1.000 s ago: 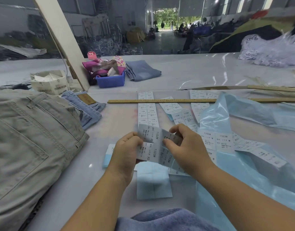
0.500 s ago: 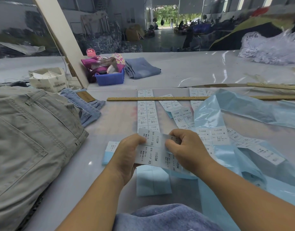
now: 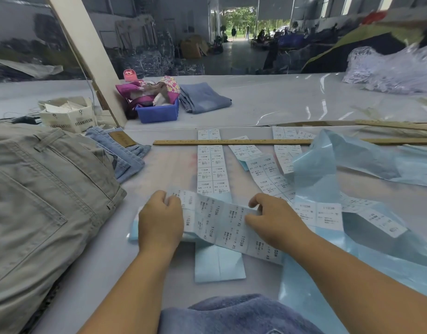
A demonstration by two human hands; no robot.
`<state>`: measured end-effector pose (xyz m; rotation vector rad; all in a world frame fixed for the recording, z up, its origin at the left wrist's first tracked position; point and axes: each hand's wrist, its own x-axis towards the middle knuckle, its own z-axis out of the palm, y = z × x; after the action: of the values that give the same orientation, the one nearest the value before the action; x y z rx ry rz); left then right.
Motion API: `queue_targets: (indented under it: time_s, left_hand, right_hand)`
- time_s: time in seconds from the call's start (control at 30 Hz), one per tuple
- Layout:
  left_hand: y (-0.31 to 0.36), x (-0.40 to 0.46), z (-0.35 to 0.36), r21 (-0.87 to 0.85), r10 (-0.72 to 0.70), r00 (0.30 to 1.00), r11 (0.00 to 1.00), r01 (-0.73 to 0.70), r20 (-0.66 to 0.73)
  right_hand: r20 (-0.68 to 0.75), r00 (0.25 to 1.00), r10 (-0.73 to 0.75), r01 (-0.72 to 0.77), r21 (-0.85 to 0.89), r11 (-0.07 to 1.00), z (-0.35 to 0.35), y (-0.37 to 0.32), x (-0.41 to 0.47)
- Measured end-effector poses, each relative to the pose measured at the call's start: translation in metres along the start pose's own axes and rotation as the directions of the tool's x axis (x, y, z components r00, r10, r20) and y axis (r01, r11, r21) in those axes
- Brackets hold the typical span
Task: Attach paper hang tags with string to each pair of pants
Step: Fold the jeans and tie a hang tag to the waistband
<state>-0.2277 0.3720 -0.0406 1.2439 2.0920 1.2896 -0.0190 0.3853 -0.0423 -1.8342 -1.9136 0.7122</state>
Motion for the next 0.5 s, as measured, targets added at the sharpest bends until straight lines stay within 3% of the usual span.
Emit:
queue_targets:
  time_s: [0.07, 0.17, 0.23, 0.3, 0.37, 0.43, 0.5]
  left_hand:
    - [-0.002, 0.000, -0.002, 0.138, 0.056, 0.997, 0.989, -0.047, -0.059]
    - [-0.001, -0.002, -0.003, 0.380, 0.085, 0.996, 0.922, -0.075, -0.011]
    - [0.001, -0.005, -0.001, 0.490, 0.193, 0.981, 0.855, -0.173, 0.010]
    - [0.008, -0.013, 0.003, 0.425, 0.407, 0.907, 0.806, -0.412, 0.107]
    - [0.014, -0.022, 0.010, 0.307, 0.532, 0.769, 0.711, -0.633, 0.355]
    - [0.016, -0.029, 0.016, 0.198, 0.535, 0.649, 0.670, -0.716, 0.540]
    - [0.013, -0.028, 0.018, 0.172, 0.521, 0.640, 0.684, -0.708, 0.564]
  right_hand:
    - [-0.006, 1.000, 0.024, -0.024, 0.023, 0.999, -0.002, 0.001, 0.000]
    - [0.016, 1.000, -0.016, 0.016, -0.002, 1.000, -0.003, -0.002, 0.000]
    - [0.034, 0.997, -0.066, 0.066, 0.022, 0.998, -0.004, -0.005, -0.001]
    - [0.056, 0.993, -0.105, 0.099, 0.098, 0.990, -0.005, -0.009, -0.002]
    - [0.081, 0.985, -0.151, 0.133, 0.190, 0.973, -0.007, -0.015, -0.006]
    - [0.090, 0.975, -0.204, 0.175, 0.258, 0.950, -0.009, -0.021, -0.009]
    - [0.091, 0.968, -0.234, 0.205, 0.254, 0.945, -0.008, -0.025, -0.011]
